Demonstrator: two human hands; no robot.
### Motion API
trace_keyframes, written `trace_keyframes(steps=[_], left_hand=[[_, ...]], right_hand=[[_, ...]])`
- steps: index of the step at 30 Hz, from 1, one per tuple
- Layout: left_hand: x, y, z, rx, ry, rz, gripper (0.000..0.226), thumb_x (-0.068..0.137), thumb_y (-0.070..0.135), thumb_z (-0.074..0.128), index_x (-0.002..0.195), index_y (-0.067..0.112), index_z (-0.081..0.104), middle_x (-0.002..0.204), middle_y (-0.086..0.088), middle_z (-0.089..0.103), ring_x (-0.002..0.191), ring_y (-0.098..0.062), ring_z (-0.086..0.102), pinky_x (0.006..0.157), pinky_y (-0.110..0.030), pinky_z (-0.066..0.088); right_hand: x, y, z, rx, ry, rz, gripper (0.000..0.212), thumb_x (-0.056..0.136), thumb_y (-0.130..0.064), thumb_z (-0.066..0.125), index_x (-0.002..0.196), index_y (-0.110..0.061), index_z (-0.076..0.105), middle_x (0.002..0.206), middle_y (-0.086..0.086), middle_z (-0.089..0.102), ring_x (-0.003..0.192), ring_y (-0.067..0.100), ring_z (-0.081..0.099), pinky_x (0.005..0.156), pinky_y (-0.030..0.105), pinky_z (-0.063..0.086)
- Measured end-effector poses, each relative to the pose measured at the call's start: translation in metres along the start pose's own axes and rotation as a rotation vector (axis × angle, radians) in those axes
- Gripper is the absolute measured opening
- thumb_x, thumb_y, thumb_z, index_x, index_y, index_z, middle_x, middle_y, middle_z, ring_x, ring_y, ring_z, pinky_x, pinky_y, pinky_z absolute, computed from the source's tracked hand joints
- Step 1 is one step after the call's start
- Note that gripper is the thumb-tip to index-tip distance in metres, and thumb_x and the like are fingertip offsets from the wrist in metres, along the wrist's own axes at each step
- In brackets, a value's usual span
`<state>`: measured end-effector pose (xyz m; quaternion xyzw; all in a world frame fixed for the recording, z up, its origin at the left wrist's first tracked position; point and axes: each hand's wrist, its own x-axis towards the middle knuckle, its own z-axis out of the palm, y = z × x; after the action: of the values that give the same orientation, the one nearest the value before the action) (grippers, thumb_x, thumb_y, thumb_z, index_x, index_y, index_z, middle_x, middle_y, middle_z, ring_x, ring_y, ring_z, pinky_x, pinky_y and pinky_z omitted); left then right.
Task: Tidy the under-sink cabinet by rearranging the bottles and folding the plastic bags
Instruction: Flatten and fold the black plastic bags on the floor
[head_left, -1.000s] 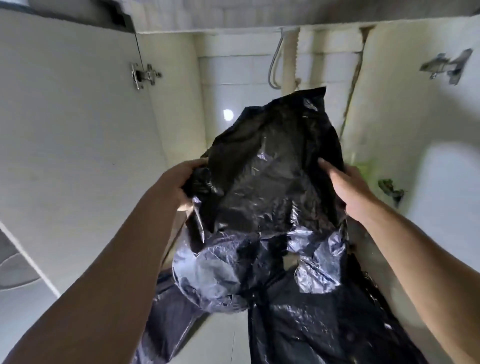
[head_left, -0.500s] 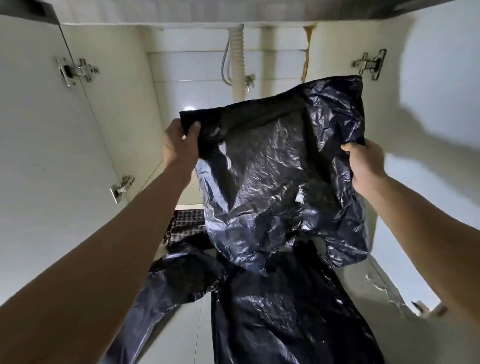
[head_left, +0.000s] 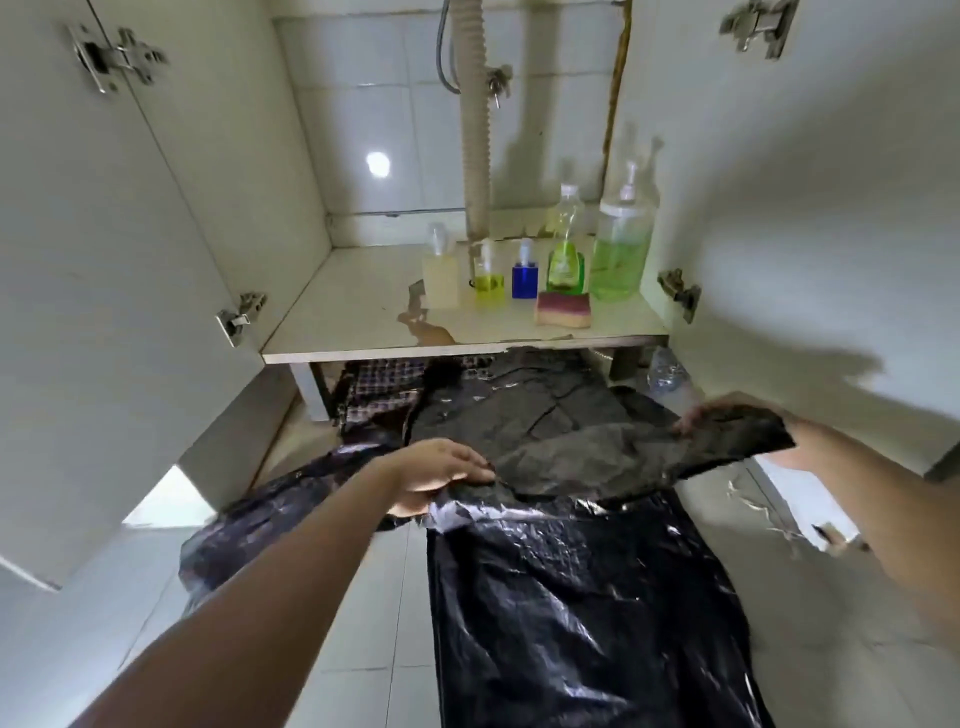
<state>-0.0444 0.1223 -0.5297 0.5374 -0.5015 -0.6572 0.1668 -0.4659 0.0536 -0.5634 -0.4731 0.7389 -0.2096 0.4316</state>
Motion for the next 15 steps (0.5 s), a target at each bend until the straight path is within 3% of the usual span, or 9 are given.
trace_keyframes(steps=[2, 3, 5, 7, 9, 12, 15], left_hand=[[0.017, -0.034, 0.016, 0.221, 0.008, -0.094, 0.002, 0.089, 0.006, 0.062, 0.088, 0.007, 0.062, 0.067, -0.003, 0.06, 0.043, -0.006, 0.055, 0.039, -0.016, 0.043], [0.023, -0.049, 0.024, 0.346, 0.015, -0.124, 0.002, 0.089, 0.009, 0.064, 0.089, 0.01, 0.062, 0.07, -0.003, 0.057, 0.046, -0.006, 0.052, 0.042, -0.016, 0.039], [0.032, -0.073, 0.036, 0.572, 0.02, -0.148, 0.007, 0.087, 0.017, 0.067, 0.087, 0.017, 0.06, 0.075, -0.002, 0.052, 0.059, -0.011, 0.047, 0.049, -0.018, 0.036], [0.039, -0.093, 0.046, 0.737, 0.007, -0.123, 0.015, 0.087, 0.02, 0.066, 0.076, 0.015, 0.057, 0.072, -0.003, 0.049, 0.066, -0.014, 0.044, 0.051, -0.018, 0.034], [0.041, -0.108, 0.056, 0.856, -0.045, -0.145, 0.017, 0.087, 0.021, 0.066, 0.086, 0.004, 0.064, 0.077, -0.009, 0.054, 0.074, -0.016, 0.045, 0.055, -0.022, 0.034], [0.044, -0.121, 0.068, 0.952, -0.147, -0.243, 0.02, 0.086, 0.02, 0.066, 0.096, 0.003, 0.064, 0.072, -0.009, 0.052, 0.074, -0.02, 0.045, 0.059, -0.025, 0.039], [0.047, -0.129, 0.081, 0.938, -0.293, -0.431, 0.026, 0.088, 0.015, 0.063, 0.11, 0.001, 0.062, 0.085, -0.017, 0.06, 0.081, -0.024, 0.053, 0.077, -0.036, 0.055]], right_hand=[[-0.048, -0.022, 0.025, -0.041, -0.134, 0.08, 0.023, 0.066, -0.016, 0.076, 0.084, -0.004, 0.067, 0.08, 0.015, 0.064, 0.06, 0.018, 0.062, 0.056, 0.024, 0.051], [-0.06, -0.025, 0.039, -0.162, -0.185, 0.139, 0.012, 0.072, -0.008, 0.071, 0.076, 0.001, 0.064, 0.071, 0.016, 0.062, 0.053, 0.018, 0.061, 0.05, 0.021, 0.05], [-0.053, -0.002, 0.055, -0.319, -0.194, 0.277, 0.022, 0.083, 0.001, 0.057, 0.061, -0.001, 0.054, 0.043, 0.01, 0.053, 0.036, 0.018, 0.053, 0.036, 0.015, 0.041], [-0.053, 0.012, 0.069, -0.449, -0.16, 0.344, 0.027, 0.083, -0.002, 0.054, 0.057, -0.004, 0.045, 0.028, 0.005, 0.042, 0.036, 0.019, 0.046, 0.037, 0.017, 0.035], [-0.056, 0.024, 0.08, -0.48, -0.104, 0.334, 0.026, 0.081, -0.005, 0.058, 0.059, -0.006, 0.043, 0.039, 0.007, 0.045, 0.048, 0.02, 0.043, 0.05, 0.025, 0.035], [-0.056, 0.042, 0.086, -0.446, -0.067, 0.351, 0.025, 0.06, -0.029, 0.071, 0.062, -0.017, 0.05, 0.075, 0.006, 0.048, 0.078, 0.021, 0.047, 0.062, 0.027, 0.038], [-0.046, 0.07, 0.085, -0.427, 0.012, 0.242, 0.024, 0.068, -0.041, 0.071, 0.08, -0.021, 0.066, 0.088, 0.004, 0.062, 0.088, 0.023, 0.056, 0.075, 0.031, 0.046]])
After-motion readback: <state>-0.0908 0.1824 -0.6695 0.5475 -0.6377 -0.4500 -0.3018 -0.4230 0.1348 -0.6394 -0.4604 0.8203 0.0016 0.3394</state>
